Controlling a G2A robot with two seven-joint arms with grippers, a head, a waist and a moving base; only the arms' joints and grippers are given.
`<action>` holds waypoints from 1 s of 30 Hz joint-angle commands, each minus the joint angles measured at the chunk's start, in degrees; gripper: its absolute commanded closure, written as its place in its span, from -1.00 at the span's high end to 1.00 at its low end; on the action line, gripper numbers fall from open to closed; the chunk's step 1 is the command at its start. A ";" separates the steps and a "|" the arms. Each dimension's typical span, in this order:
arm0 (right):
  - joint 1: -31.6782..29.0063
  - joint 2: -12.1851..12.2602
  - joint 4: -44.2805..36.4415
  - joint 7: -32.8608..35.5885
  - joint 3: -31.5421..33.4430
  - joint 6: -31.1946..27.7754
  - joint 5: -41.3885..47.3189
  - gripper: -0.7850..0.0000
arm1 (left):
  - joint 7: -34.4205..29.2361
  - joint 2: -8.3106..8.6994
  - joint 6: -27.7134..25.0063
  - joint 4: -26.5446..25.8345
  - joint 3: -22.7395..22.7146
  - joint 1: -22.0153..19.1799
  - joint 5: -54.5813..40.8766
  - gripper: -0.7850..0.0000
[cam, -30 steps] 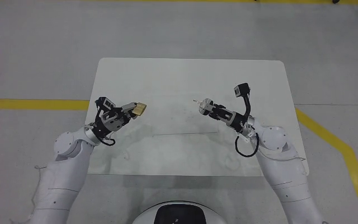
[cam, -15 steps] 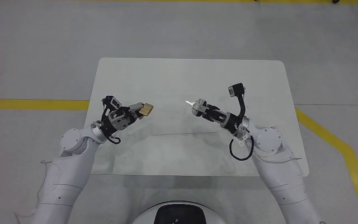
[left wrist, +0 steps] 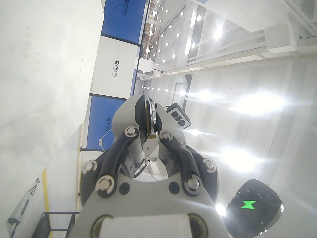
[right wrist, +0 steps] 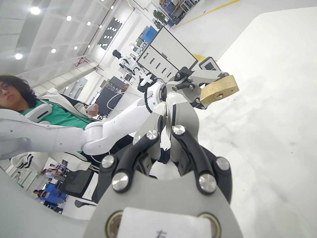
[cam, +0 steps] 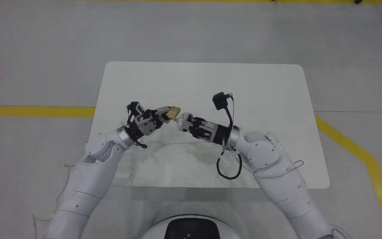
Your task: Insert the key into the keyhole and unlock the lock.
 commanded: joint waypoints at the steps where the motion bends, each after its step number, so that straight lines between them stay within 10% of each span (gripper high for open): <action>1: 0.19 -0.10 0.03 -0.23 -0.62 0.50 -0.82 -1.00 | 0.01 0.01 -0.08 -0.11 -0.12 0.01 -0.16 -1.00; 30: 2.55 -1.03 4.98 -3.00 -2.18 2.22 -1.08 -1.00 | -3.01 0.47 -1.06 -2.99 -0.31 1.96 1.71 -1.00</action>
